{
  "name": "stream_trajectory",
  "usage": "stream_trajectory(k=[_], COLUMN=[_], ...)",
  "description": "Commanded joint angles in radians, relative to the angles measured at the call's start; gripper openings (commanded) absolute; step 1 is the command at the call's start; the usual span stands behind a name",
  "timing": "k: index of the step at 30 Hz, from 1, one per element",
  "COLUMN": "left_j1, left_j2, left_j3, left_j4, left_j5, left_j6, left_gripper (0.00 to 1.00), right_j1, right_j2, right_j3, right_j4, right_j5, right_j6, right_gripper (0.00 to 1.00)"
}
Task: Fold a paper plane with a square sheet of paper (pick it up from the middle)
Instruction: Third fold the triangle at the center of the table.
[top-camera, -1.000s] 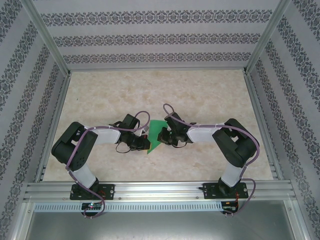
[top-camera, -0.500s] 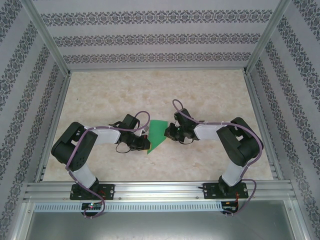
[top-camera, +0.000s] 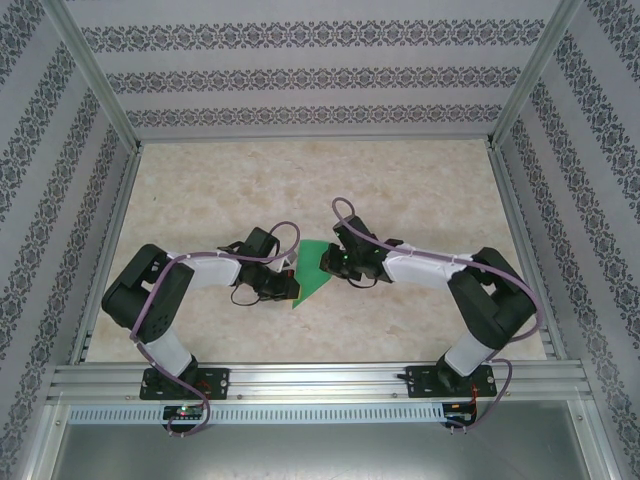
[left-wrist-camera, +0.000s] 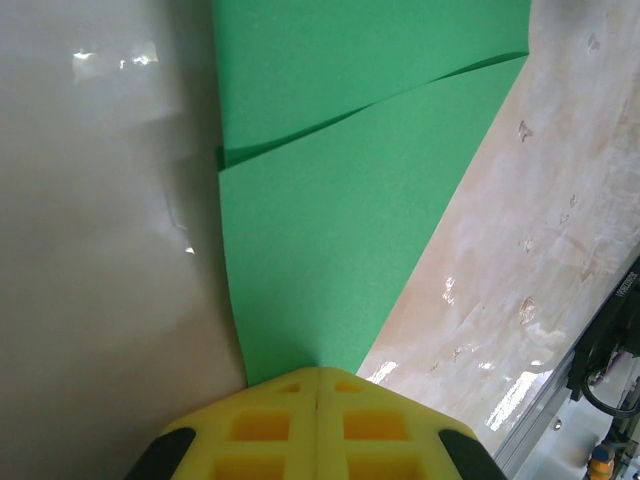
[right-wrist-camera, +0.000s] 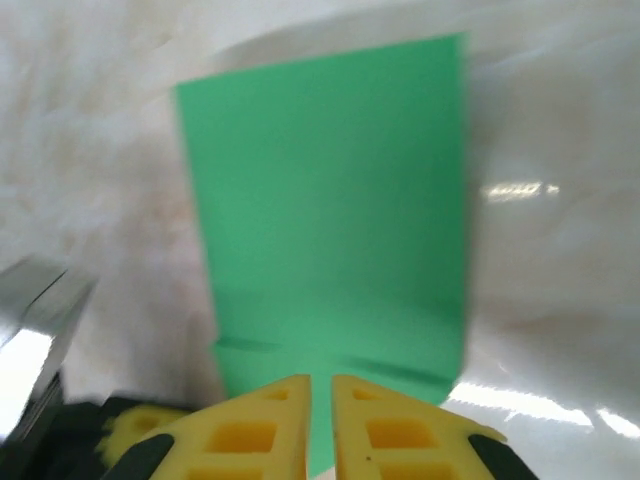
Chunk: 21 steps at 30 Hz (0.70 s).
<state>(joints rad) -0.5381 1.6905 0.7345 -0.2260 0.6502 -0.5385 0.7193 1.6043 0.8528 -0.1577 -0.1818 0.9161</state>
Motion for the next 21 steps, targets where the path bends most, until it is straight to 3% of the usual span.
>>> stream_trajectory(k=[1, 6, 10, 21], left_j1=[0.005, 0.005, 0.005, 0.005], left_j2=[0.053, 0.055, 0.073, 0.089], left_j3=[-0.011, 0.003, 0.012, 0.009], left_j4=[-0.090, -0.095, -0.100, -0.091], left_j5=[-0.110, -0.098, -0.083, -0.078], left_j6=[0.016, 0.032, 0.050, 0.053], left_gripper=[0.03, 0.04, 0.04, 0.04], right_j1=[-0.015, 0.030, 0.058, 0.054], right_j2=[-0.035, 0.044, 0.068, 0.138], right_j3=[-0.044, 0.008, 0.073, 0.059], right_j4=[0.083, 0.053, -0.044, 0.050], right_j5=[-0.003, -0.047, -0.007, -0.086], right_j6=[0.053, 0.044, 0.018, 0.036], right_gripper=[0.14, 0.13, 0.13, 0.15])
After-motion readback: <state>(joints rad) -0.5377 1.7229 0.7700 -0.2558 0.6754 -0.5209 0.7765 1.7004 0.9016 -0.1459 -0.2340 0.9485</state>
